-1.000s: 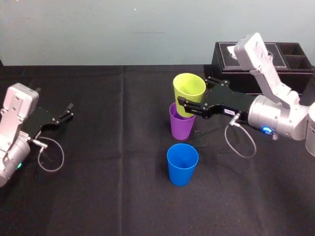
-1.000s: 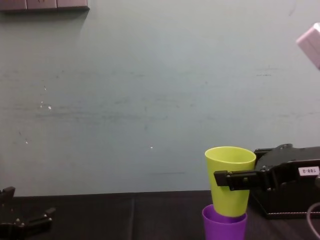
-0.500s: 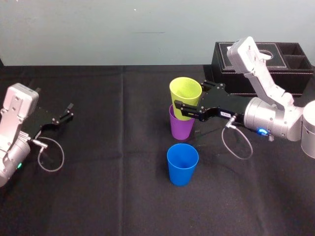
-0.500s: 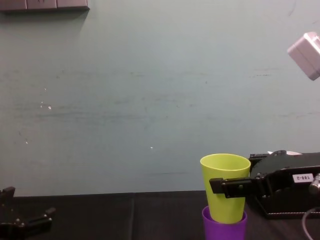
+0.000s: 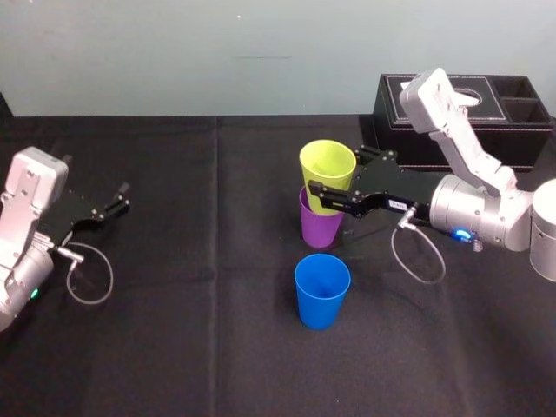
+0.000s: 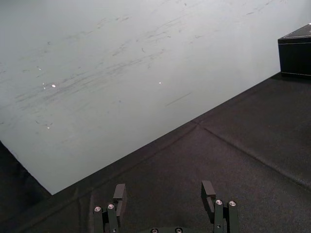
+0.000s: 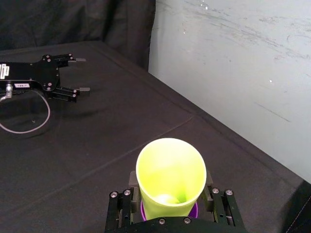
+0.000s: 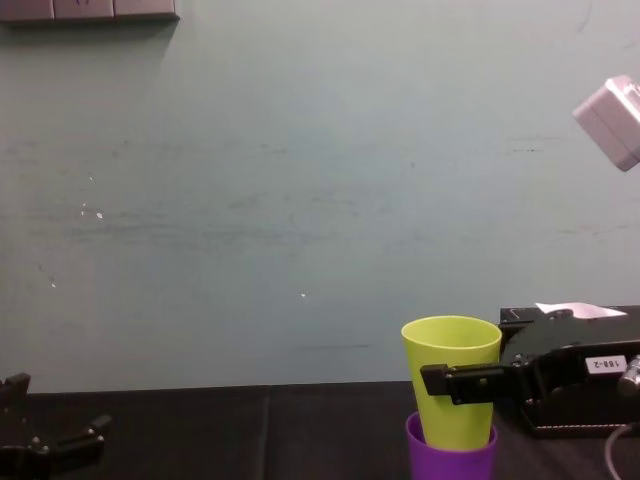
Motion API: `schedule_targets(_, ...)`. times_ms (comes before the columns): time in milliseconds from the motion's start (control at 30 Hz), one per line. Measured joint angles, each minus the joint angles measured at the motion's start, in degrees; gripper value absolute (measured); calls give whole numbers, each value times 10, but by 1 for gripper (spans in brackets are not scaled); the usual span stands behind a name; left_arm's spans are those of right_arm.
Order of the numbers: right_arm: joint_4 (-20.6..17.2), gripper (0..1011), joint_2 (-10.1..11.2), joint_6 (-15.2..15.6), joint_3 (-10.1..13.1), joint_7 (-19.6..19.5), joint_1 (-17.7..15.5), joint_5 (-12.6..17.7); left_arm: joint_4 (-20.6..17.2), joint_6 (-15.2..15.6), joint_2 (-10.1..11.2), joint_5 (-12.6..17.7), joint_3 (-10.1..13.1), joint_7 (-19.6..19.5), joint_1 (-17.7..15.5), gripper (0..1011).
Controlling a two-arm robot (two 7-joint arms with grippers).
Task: Stack the three plastic cups sequentially using one hand.
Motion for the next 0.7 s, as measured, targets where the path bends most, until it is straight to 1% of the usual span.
schedule_targets(700, 22, 739, -8, -6, -8, 5, 6, -8, 0, 0, 0, 0, 0, 0, 0, 1011)
